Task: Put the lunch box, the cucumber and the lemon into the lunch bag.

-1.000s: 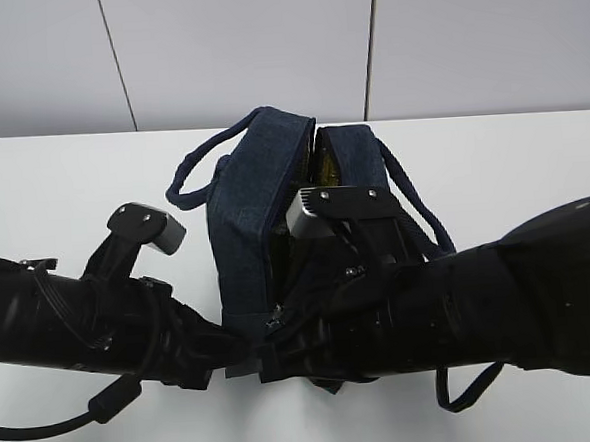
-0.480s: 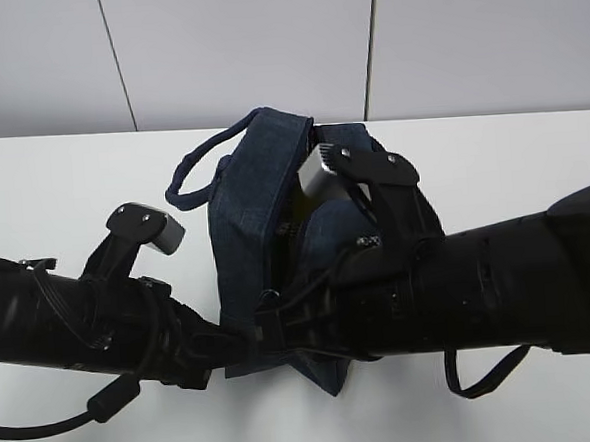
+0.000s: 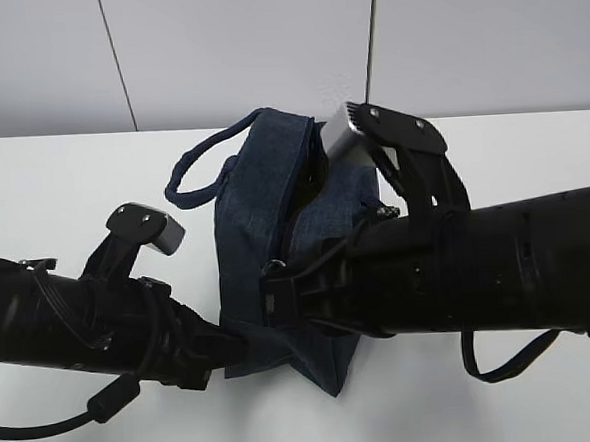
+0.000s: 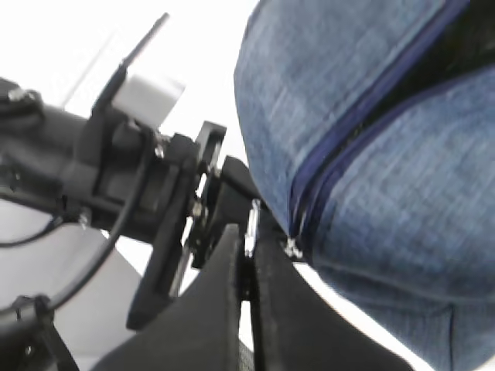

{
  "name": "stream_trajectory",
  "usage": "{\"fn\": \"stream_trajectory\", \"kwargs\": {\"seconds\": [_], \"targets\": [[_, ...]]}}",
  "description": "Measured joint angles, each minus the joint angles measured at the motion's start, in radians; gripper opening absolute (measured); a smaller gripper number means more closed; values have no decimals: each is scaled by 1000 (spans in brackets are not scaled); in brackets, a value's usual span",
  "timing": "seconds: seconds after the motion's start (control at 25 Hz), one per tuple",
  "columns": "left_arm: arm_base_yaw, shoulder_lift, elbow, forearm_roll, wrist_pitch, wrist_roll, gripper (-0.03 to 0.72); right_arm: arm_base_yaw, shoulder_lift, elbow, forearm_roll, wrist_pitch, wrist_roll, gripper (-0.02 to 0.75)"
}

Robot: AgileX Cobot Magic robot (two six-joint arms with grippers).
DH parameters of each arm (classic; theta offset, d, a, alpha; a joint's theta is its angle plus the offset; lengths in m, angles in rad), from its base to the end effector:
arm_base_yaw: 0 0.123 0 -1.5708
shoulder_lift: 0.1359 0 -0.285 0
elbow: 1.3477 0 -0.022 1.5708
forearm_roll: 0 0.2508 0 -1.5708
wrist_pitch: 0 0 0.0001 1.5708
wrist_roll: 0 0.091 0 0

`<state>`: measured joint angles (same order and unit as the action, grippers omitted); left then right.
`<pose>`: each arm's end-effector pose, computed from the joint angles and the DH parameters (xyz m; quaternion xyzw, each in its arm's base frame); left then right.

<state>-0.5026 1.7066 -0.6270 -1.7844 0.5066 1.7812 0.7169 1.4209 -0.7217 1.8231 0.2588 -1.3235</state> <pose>0.2275 -0.1744 0.1381 0.2932 0.8672 -0.3091 0.2579 0.2032 0.2071 0.2361 -0.1511 0.8536 0.3687 0.3355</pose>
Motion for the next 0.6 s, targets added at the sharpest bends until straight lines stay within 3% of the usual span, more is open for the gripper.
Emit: {"fn": "stream_trajectory", "kwargs": {"seconds": [0.6], "targets": [[0,0,0,18,0,-4,-8,0,0,-118,2,-133,-20,0]]}}
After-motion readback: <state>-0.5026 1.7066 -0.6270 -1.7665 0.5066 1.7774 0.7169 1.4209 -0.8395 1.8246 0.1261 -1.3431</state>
